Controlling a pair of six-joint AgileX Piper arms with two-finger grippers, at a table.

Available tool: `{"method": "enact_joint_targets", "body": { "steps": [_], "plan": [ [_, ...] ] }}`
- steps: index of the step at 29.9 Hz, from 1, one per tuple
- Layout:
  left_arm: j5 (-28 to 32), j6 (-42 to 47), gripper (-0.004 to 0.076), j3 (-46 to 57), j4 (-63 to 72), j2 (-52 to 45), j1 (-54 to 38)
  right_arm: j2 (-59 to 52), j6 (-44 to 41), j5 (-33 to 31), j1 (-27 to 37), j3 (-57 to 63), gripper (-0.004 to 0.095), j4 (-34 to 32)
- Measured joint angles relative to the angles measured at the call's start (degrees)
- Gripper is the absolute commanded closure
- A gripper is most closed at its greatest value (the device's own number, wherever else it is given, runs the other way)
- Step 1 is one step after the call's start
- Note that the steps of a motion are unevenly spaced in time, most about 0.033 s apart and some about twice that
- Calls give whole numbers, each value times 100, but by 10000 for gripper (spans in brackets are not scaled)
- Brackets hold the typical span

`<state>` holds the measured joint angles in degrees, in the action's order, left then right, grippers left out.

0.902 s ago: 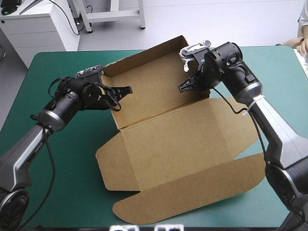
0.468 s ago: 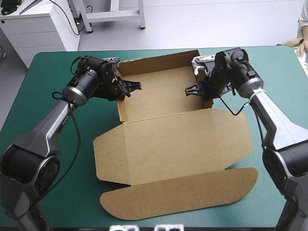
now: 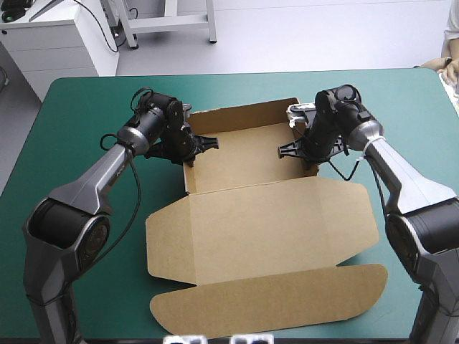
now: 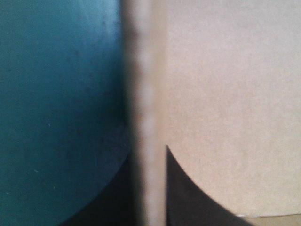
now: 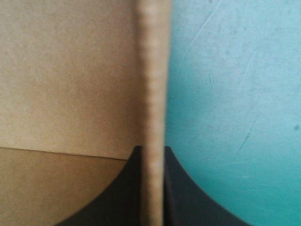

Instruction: Fold the box

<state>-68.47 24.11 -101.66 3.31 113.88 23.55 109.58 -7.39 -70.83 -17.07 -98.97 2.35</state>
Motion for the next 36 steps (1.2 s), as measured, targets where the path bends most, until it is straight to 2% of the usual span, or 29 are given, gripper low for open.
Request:
{"method": "enact_joint_targets", "body": {
  "steps": [7, 36],
  "plan": [
    [39, -14, 732, 0, -48, 51, 11, 174, -20, 30, 126, 0, 922, 186],
    [76, -14, 732, -56, -117, 168, 35, 323, 26, 37, 153, -5, 922, 208]
  ]
}}
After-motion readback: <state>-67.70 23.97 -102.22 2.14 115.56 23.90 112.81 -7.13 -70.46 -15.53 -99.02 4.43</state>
